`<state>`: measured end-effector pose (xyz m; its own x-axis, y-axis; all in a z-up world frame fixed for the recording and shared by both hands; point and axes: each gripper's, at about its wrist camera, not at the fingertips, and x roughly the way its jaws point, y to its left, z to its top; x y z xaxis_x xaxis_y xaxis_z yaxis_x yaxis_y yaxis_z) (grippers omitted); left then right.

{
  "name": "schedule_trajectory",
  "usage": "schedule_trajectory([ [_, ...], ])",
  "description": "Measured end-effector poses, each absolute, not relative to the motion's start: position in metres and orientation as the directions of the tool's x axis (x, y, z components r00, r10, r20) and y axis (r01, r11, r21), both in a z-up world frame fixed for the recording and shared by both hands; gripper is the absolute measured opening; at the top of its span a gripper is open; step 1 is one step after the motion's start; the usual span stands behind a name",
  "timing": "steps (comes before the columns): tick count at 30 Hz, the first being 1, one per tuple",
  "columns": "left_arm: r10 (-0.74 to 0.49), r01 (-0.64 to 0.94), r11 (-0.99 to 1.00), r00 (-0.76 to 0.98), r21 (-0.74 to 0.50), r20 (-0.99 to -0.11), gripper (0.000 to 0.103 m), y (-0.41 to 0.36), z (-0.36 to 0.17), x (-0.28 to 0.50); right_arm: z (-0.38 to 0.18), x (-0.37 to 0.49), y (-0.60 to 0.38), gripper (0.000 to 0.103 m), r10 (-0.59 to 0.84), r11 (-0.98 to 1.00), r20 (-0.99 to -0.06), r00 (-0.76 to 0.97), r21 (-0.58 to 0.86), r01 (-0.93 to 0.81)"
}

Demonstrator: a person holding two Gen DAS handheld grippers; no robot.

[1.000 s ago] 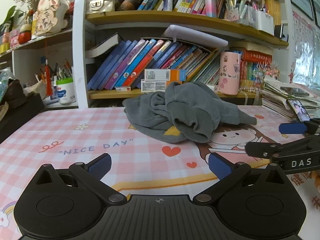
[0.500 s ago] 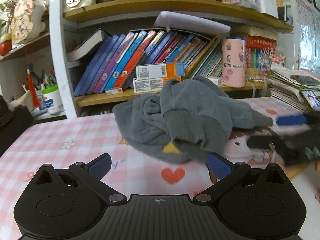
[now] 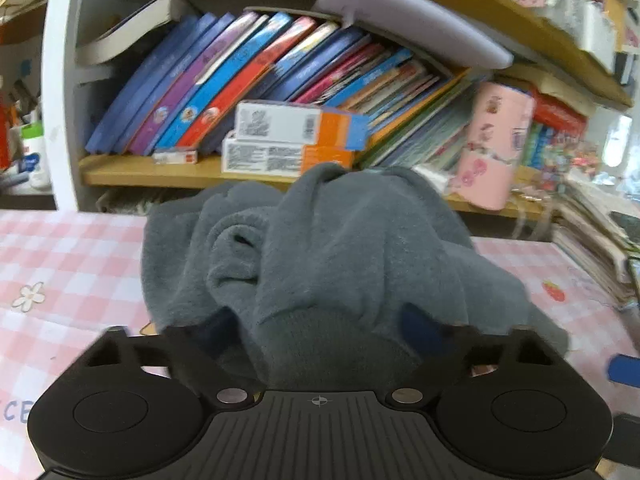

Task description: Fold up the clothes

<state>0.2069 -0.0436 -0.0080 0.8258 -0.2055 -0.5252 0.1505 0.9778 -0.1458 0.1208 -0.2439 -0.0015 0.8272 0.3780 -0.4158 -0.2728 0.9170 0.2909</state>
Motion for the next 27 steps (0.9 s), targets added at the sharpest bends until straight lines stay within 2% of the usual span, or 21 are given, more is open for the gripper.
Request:
schedule_trajectory([
  [1,-0.221,0.163,0.974,0.825,-0.155,-0.520,0.050,-0.040,-0.007,0.205,-0.002,0.121,-0.243,0.103,0.376,0.918,-0.419,0.826,0.289,-0.272],
  [4,-0.262,0.197,0.964,0.817,-0.179,-0.513,0.029,-0.021,0.000,0.194,-0.003,0.122,-0.243,0.103,0.378,0.917,-0.426,0.822,0.294,-0.269],
  [10,-0.232,0.150,0.967,0.854,-0.207,-0.465,0.022,0.035,0.015,0.143,0.002,0.116,-0.242,0.103,0.432,0.888,-0.393,0.812,0.342,-0.307],
  [15,-0.095,-0.021,0.962,0.910,-0.274,-0.405,0.022,0.087,0.020,0.089,0.007,0.110,-0.240,0.103,0.511,0.838,-0.353,0.784,0.406,-0.364],
  [20,0.064,-0.192,0.936,0.916,-0.293,-0.396,0.021,0.121,0.027,0.071,0.009,0.106,-0.234,0.103,0.538,0.823,-0.348,0.768,0.416,-0.387],
  [24,0.030,-0.116,0.957,0.951,-0.265,-0.308,0.021,0.100,0.055,0.061,0.010,0.105,-0.231,0.103,0.541,0.821,-0.341,0.769,0.411,-0.396],
  [27,-0.104,0.063,0.981,0.969,-0.184,-0.224,0.021,0.054,0.076,0.055,0.013,0.102,-0.238,0.103,0.528,0.822,-0.305,0.792,0.419,-0.387],
])
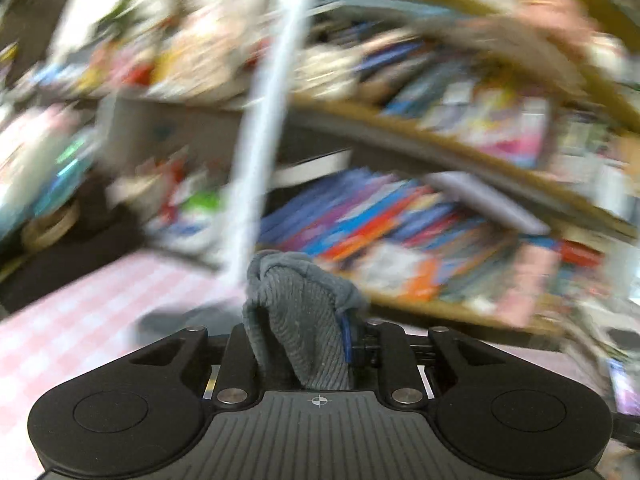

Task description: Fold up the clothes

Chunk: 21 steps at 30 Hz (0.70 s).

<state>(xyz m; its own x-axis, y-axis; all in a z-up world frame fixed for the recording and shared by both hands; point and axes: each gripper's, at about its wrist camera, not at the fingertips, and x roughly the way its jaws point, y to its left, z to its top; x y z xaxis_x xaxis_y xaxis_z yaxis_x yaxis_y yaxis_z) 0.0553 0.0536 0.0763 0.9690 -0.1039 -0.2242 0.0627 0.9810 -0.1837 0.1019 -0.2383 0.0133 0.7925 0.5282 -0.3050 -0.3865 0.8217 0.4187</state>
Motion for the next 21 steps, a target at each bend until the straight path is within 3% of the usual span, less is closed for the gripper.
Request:
schedule_trajectory([
  [2,-0.222,0.199,0.973,0.947,-0.120,-0.231,0.022,0.022,0.079,0.055,0.017,0.099,-0.246,0.103,0.514,0.822,-0.270,0.814,0.428,-0.377],
  [5,-0.375,0.371,0.925,0.864,-0.077,-0.335,0.028,-0.018,0.066,0.063,0.021,0.097,-0.259,0.103,0.494,0.815,-0.223,0.840,0.455,-0.359],
  [8,-0.464,0.470,0.877,0.777,-0.097,-0.426,0.054,-0.045,0.042,0.069,0.022,0.100,-0.265,0.103,0.498,0.808,-0.222,0.839,0.470,-0.355],
  [10,-0.507,0.516,0.848,0.729,-0.117,-0.460,0.081,-0.059,0.029,0.068,0.021,0.102,-0.261,0.103,0.511,0.807,-0.239,0.826,0.464,-0.365],
  [11,-0.522,0.533,0.837,0.712,-0.123,-0.470,0.085,-0.063,0.024,0.065,0.020,0.102,-0.259,0.103,0.518,0.807,-0.249,0.818,0.460,-0.371],
  [17,-0.524,0.564,0.822,0.692,-0.081,-0.497,0.088,-0.041,0.031,0.037,0.016,0.097,-0.237,0.103,0.553,0.815,-0.301,0.777,0.391,-0.429],
  [21,-0.476,0.478,0.869,0.743,-0.124,-0.470,0.095,0.005,0.042,0.012,0.012,0.094,-0.224,0.103,0.578,0.807,-0.326,0.748,0.365,-0.464],
])
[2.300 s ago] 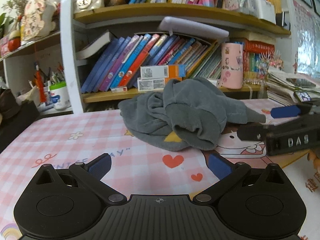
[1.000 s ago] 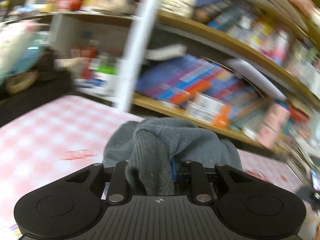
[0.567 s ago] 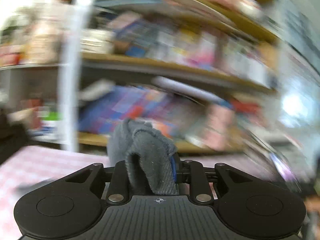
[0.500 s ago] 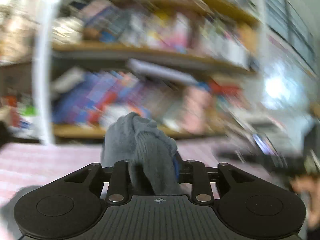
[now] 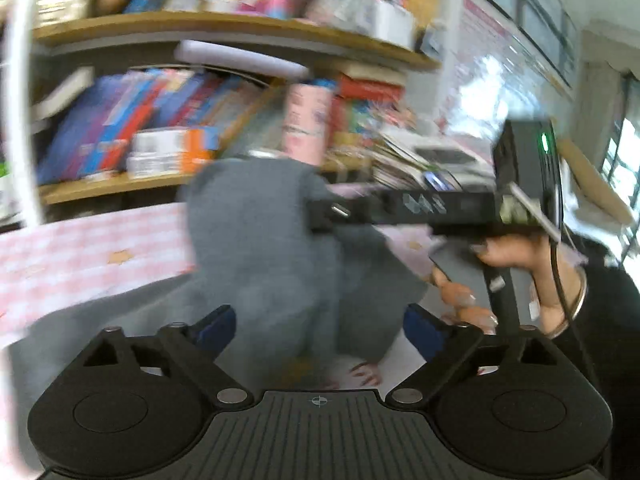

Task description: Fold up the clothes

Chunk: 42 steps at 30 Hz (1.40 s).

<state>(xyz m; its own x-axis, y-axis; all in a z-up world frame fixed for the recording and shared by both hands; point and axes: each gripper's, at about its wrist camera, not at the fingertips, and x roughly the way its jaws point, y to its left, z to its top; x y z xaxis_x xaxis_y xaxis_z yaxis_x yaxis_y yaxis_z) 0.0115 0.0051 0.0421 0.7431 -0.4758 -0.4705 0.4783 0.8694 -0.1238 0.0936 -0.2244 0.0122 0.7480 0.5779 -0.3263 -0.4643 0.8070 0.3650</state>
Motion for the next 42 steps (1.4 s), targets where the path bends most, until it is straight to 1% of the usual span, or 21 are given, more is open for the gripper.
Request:
schedule_trajectory([
  [3,-0.380,0.347,0.924,0.804,-0.159,-0.457,0.095,0.045,0.047,0.005,0.010,0.092,-0.219,0.103,0.576,0.811,-0.336,0.745,0.349,-0.469],
  [7,-0.152,0.089,0.985,0.850,-0.147,-0.504,0.094,0.085,0.037,0.009,0.009,0.094,-0.220,0.103,0.562,0.819,-0.340,0.754,0.352,-0.453],
  [9,-0.079,0.011,0.991,0.846,-0.130,-0.528,0.094,0.098,0.032,0.012,0.008,0.095,-0.222,0.100,0.547,0.828,-0.340,0.765,0.354,-0.435],
  [11,-0.048,-0.029,0.991,0.837,-0.131,-0.545,0.093,0.107,0.027,0.011,0.008,0.097,-0.225,0.100,0.531,0.837,-0.340,0.776,0.353,-0.418],
  [12,-0.050,-0.033,0.989,0.835,-0.141,-0.548,0.091,0.110,0.025,0.008,0.008,0.097,-0.226,0.098,0.524,0.841,-0.338,0.782,0.352,-0.411],
  [14,-0.089,-0.008,0.985,0.828,-0.170,-0.554,0.076,0.110,0.023,0.006,0.008,0.097,-0.229,0.092,0.511,0.848,-0.336,0.792,0.348,-0.399],
  [15,-0.092,-0.010,0.984,0.823,-0.177,-0.561,0.053,0.110,0.022,0.004,0.008,0.097,-0.229,0.091,0.504,0.852,-0.335,0.796,0.345,-0.394],
  [16,-0.089,-0.018,0.984,0.817,-0.180,-0.570,0.036,0.111,0.020,0.002,0.008,0.098,-0.230,0.089,0.498,0.855,-0.335,0.800,0.343,-0.389],
  [17,-0.086,-0.026,0.983,0.811,-0.183,-0.579,0.033,0.111,0.019,0.000,0.007,0.098,-0.230,0.086,0.495,0.857,-0.335,0.802,0.342,-0.386],
  [20,-0.082,-0.075,0.968,0.804,-0.237,-0.589,0.032,0.125,0.015,-0.009,0.007,0.098,-0.231,0.082,0.489,0.860,-0.337,0.804,0.340,-0.381],
  [23,-0.134,-0.083,0.942,0.793,-0.324,-0.594,0.034,0.138,0.011,-0.020,0.006,0.099,-0.231,0.078,0.485,0.863,-0.340,0.806,0.338,-0.377],
  [27,-0.202,-0.072,0.915,0.771,-0.397,-0.604,0.036,0.141,0.004,-0.025,0.006,0.100,-0.231,0.078,0.479,0.866,-0.344,0.808,0.334,-0.372],
  [28,-0.220,-0.072,0.904,0.767,-0.422,-0.602,0.039,0.142,0.002,-0.025,0.006,0.100,-0.231,0.078,0.479,0.866,-0.345,0.807,0.334,-0.371],
  [29,-0.239,-0.073,0.891,0.765,-0.448,-0.598,0.041,0.143,-0.001,-0.023,0.005,0.101,-0.231,0.078,0.480,0.866,-0.347,0.806,0.335,-0.372],
  [32,-0.292,-0.097,0.835,0.756,-0.541,-0.586,0.039,0.146,-0.010,-0.016,0.004,0.101,-0.230,0.078,0.482,0.866,-0.352,0.803,0.333,-0.374],
  [33,-0.308,-0.097,0.819,0.758,-0.565,-0.576,0.036,0.146,-0.013,-0.013,0.004,0.101,-0.230,0.078,0.482,0.866,-0.352,0.802,0.332,-0.374],
  [36,-0.351,-0.055,0.793,0.773,-0.607,-0.529,0.006,0.144,-0.014,-0.002,0.004,0.101,-0.231,0.076,0.487,0.862,-0.349,0.800,0.338,-0.378],
  [38,-0.365,-0.030,0.765,0.803,-0.643,-0.471,0.006,0.149,-0.008,0.008,0.004,0.101,-0.232,0.069,0.495,0.856,-0.342,0.798,0.347,-0.383],
  [42,-0.342,0.041,0.692,0.898,-0.721,-0.278,0.005,0.167,0.024,0.029,0.009,0.099,-0.238,0.066,0.489,0.854,-0.306,0.817,0.358,-0.378],
])
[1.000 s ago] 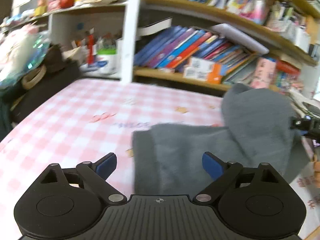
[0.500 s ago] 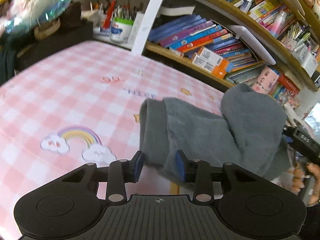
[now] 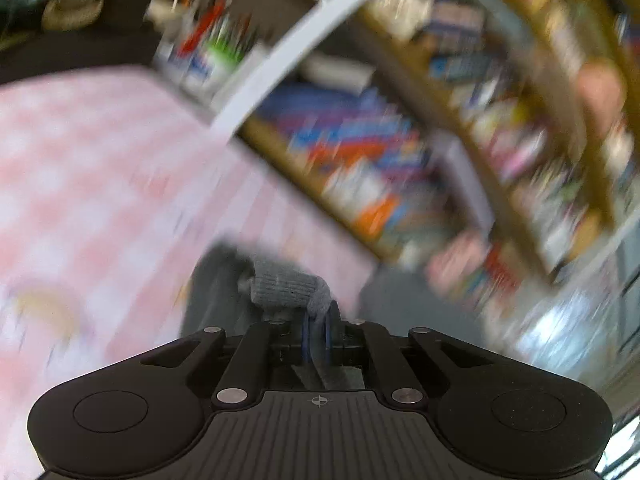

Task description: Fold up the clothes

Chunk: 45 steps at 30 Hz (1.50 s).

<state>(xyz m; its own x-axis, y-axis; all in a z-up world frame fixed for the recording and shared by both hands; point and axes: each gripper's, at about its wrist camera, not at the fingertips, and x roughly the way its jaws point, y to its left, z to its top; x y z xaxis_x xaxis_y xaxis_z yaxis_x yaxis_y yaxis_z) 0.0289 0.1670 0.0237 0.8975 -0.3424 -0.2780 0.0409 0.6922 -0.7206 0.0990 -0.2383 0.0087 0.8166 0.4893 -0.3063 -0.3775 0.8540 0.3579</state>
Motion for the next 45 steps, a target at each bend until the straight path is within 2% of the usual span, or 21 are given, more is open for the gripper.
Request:
schedule_trajectory([
  [2,-0.298,0.044,0.692,0.926,-0.721,-0.230,0.005,0.172,0.038,0.044,0.011,0.100,-0.242,0.066,0.474,0.860,-0.297,0.829,0.359,-0.363],
  [5,-0.217,-0.013,0.716,0.946,-0.698,-0.240,0.005,0.177,0.046,0.077,0.009,0.103,-0.245,0.066,0.456,0.869,-0.311,0.834,0.358,-0.341],
  [8,-0.144,-0.106,0.794,0.924,-0.599,-0.355,0.008,0.172,0.032,0.117,0.007,0.106,-0.243,0.067,0.444,0.879,-0.337,0.830,0.344,-0.331],
  [11,-0.091,-0.206,0.834,0.864,-0.512,-0.495,0.017,0.173,0.008,0.144,0.005,0.106,-0.239,0.069,0.435,0.888,-0.350,0.830,0.315,-0.334],
  [12,-0.077,-0.222,0.841,0.854,-0.494,-0.515,0.032,0.174,0.006,0.146,0.005,0.105,-0.238,0.069,0.432,0.891,-0.352,0.830,0.306,-0.334],
  [13,-0.056,-0.236,0.844,0.854,-0.481,-0.518,0.051,0.174,0.006,0.141,0.004,0.105,-0.238,0.069,0.428,0.894,-0.354,0.831,0.299,-0.333],
  [15,-0.030,-0.240,0.851,0.866,-0.467,-0.499,0.073,0.176,0.009,0.120,0.003,0.106,-0.237,0.069,0.418,0.900,-0.361,0.834,0.287,-0.327],
  [16,-0.026,-0.236,0.862,0.864,-0.449,-0.503,0.075,0.175,0.011,0.109,0.003,0.106,-0.236,0.069,0.417,0.901,-0.363,0.834,0.286,-0.326],
  [19,-0.019,-0.219,0.898,0.848,-0.382,-0.530,0.075,0.171,0.016,0.076,0.002,0.107,-0.237,0.069,0.420,0.899,-0.366,0.831,0.291,-0.326],
  [23,-0.010,-0.198,0.941,0.792,-0.273,-0.611,0.075,0.158,0.009,0.050,0.001,0.107,-0.236,0.069,0.419,0.900,-0.366,0.831,0.292,-0.325],
  [29,-0.119,-0.124,0.942,0.745,-0.312,-0.656,0.073,0.136,-0.003,0.043,0.001,0.108,-0.237,0.069,0.422,0.897,-0.367,0.829,0.300,-0.324],
  [35,-0.049,-0.133,0.967,0.739,-0.218,-0.672,0.069,0.115,-0.006,0.059,0.001,0.107,-0.236,0.066,0.428,0.894,-0.366,0.826,0.302,-0.330],
  [36,-0.039,-0.132,0.970,0.743,-0.204,-0.668,0.067,0.113,-0.006,0.061,0.002,0.107,-0.236,0.066,0.431,0.893,-0.366,0.825,0.302,-0.333],
  [38,-0.020,-0.130,0.976,0.747,-0.176,-0.664,0.051,0.110,-0.006,0.066,0.002,0.106,-0.235,0.061,0.436,0.892,-0.365,0.823,0.299,-0.340],
  [39,-0.021,-0.132,0.975,0.748,-0.180,-0.663,0.039,0.110,-0.006,0.069,0.003,0.106,-0.234,0.061,0.438,0.891,-0.364,0.822,0.298,-0.343],
  [40,-0.026,-0.134,0.973,0.749,-0.190,-0.663,0.034,0.112,-0.005,0.072,0.003,0.105,-0.234,0.060,0.440,0.890,-0.364,0.821,0.298,-0.345],
  [45,-0.075,-0.138,0.952,0.757,-0.271,-0.650,0.028,0.112,-0.006,0.084,0.004,0.105,-0.234,0.056,0.444,0.888,-0.361,0.820,0.299,-0.349],
])
